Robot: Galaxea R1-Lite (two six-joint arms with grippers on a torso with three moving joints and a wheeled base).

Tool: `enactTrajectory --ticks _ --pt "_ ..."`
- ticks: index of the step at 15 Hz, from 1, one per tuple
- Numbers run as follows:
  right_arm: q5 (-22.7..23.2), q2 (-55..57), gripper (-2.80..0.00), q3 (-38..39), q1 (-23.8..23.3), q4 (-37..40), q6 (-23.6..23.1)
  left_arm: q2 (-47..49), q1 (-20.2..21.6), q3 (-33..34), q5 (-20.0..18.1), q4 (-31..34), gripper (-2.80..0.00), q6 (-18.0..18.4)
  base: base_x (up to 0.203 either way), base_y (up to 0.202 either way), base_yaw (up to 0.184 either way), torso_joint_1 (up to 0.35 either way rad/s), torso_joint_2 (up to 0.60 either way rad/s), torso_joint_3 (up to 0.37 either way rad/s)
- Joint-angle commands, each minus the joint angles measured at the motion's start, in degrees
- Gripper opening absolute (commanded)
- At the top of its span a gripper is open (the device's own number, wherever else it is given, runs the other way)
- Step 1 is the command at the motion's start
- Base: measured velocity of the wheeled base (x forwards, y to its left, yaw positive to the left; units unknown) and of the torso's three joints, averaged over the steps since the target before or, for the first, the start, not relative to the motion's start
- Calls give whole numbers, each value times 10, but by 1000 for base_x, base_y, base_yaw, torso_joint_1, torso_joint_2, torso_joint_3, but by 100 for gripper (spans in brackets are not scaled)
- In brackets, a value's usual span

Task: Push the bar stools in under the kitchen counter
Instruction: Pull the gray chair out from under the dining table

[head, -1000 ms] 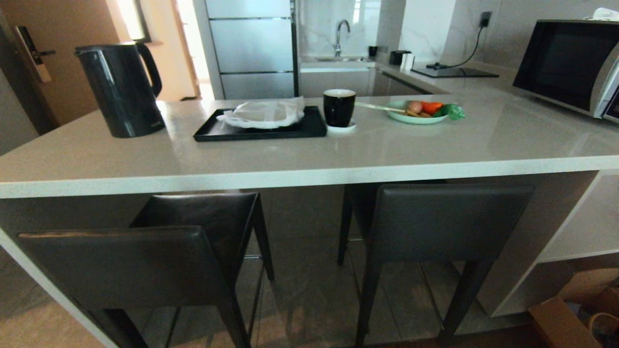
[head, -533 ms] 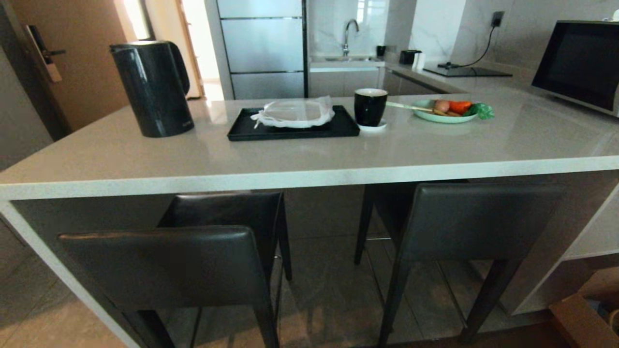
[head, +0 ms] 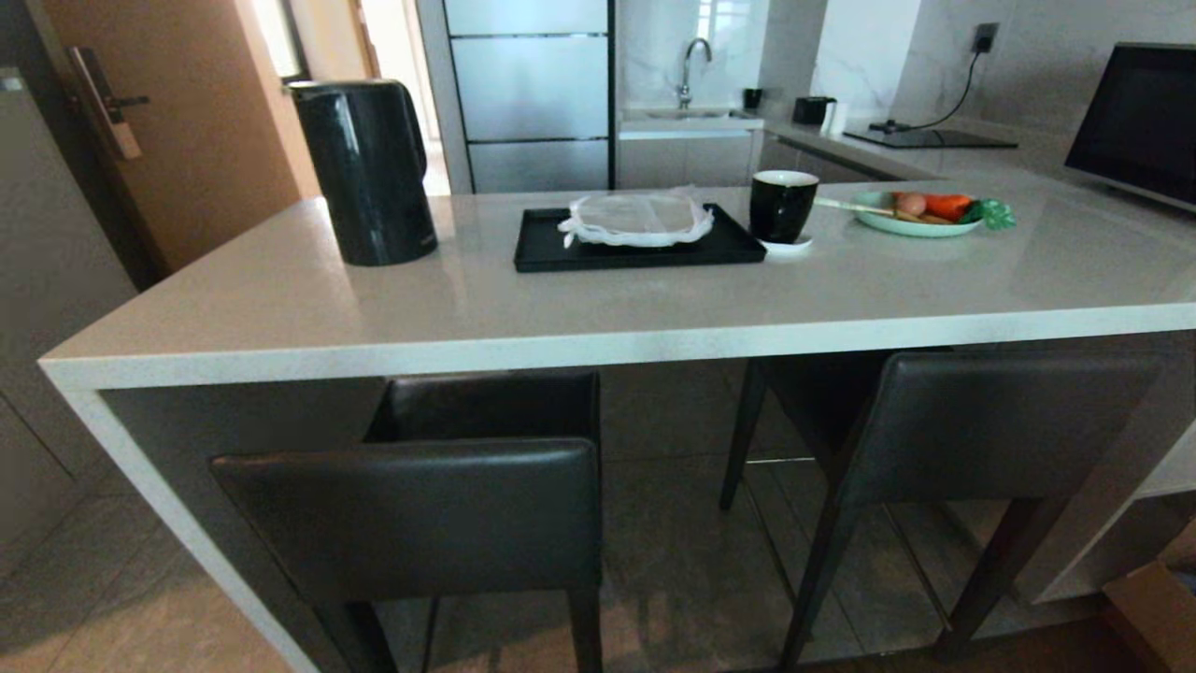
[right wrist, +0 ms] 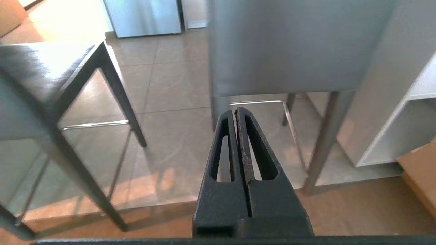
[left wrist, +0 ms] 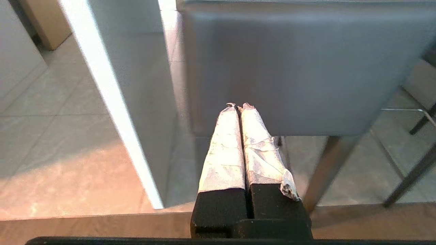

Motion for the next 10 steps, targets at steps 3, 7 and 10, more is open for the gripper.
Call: enactTrajectory --ticks 3,7,10 --pt "0 0 -280 0 0 0 1 1 1 1 0 0 -280 0 0 196 -2 2 5 1" --pt "0 0 -280 0 0 0 1 1 0 1 0 0 -280 0 0 196 -1 1 5 3" --pt "0 0 -280 0 0 -1 0 1 1 1 0 0 -280 0 0 162 -1 2 3 4"
